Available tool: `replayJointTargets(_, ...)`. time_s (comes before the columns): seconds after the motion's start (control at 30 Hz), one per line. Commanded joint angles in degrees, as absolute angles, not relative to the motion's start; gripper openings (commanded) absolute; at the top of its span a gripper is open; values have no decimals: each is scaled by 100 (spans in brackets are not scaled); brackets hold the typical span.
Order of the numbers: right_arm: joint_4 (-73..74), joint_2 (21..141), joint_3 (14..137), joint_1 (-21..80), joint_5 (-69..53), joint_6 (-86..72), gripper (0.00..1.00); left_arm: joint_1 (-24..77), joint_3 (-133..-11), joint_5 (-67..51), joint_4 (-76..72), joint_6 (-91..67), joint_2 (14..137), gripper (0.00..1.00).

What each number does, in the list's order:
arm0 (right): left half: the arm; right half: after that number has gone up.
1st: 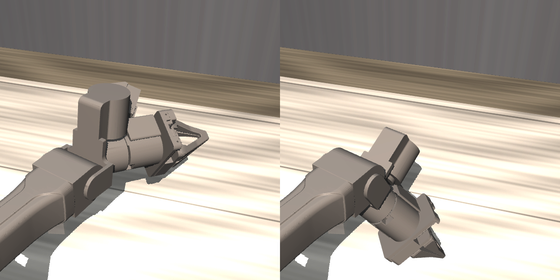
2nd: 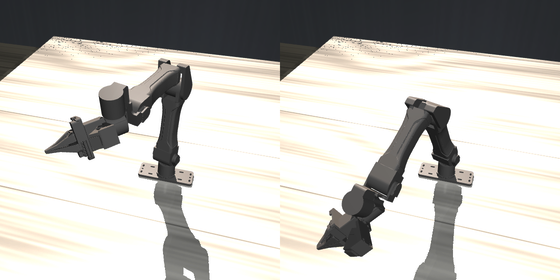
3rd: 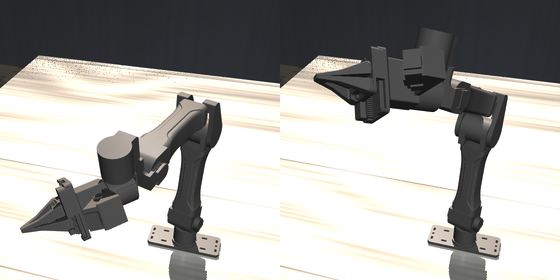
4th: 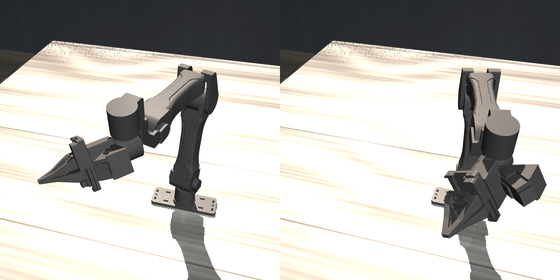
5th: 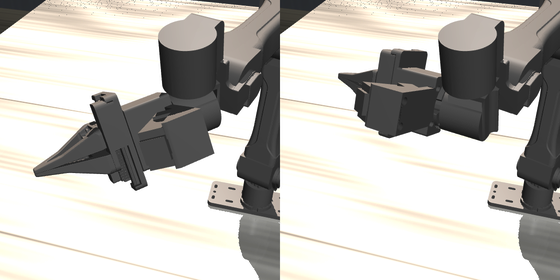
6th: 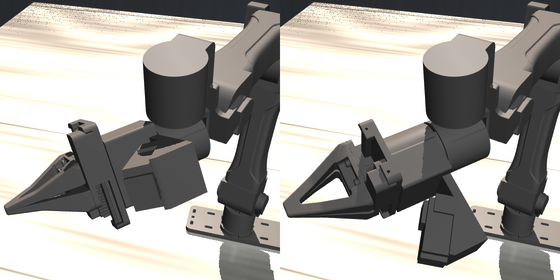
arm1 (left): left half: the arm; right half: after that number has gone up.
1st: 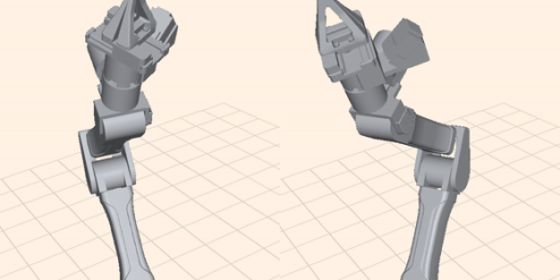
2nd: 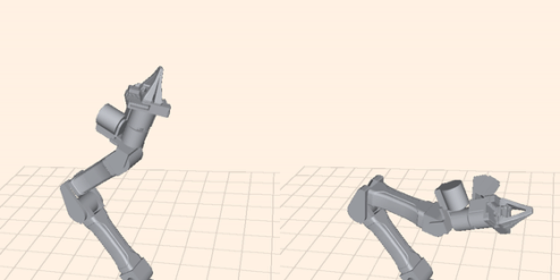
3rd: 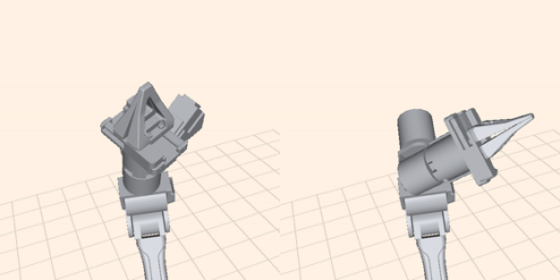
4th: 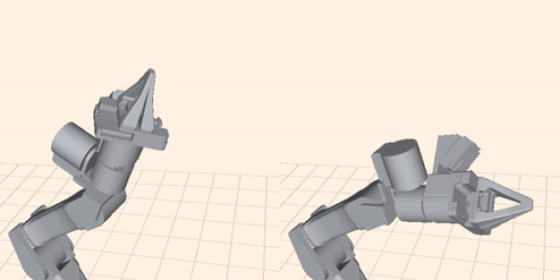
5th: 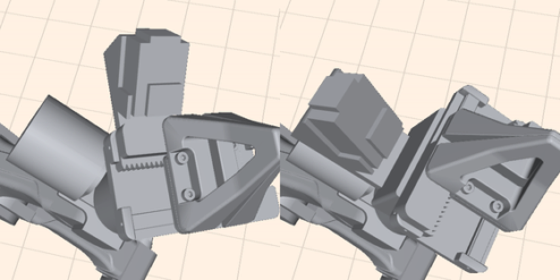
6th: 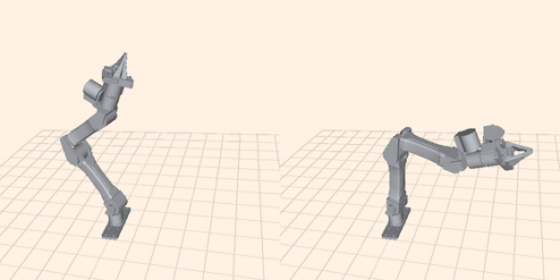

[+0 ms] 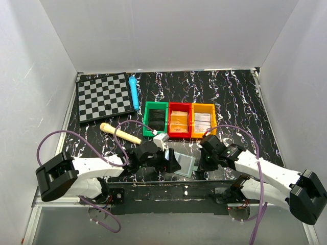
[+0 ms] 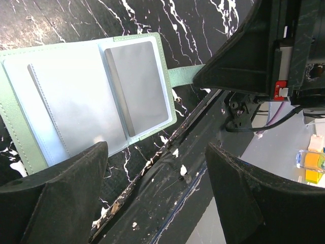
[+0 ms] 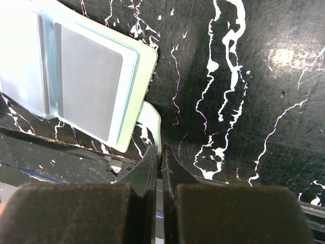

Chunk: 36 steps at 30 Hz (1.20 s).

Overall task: Take the credit cards out of the card holder
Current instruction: Remove the credit card from the card holder.

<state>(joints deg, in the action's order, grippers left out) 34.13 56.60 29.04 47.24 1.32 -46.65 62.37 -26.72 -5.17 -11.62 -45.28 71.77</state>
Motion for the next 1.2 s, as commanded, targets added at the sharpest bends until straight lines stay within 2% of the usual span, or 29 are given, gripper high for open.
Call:
replayJointTargets(0.0,3313,5607,2953,4702,185,-4693,1,6249,-2988,-642,-916,-4553,7303,78)
replayJointTargets(0.27,3296,5590,2971,4693,211,-4658,1,6179,-2821,132,-414,-4887,7031,88)
replayJointTargets(0.83,3270,5581,2988,4685,123,-4623,1,6170,-3094,0,-404,-4702,7629,87)
replayJointTargets(1.17,3234,5642,3015,4685,62,-4623,1,6170,-3225,-641,-773,-4518,8006,85)
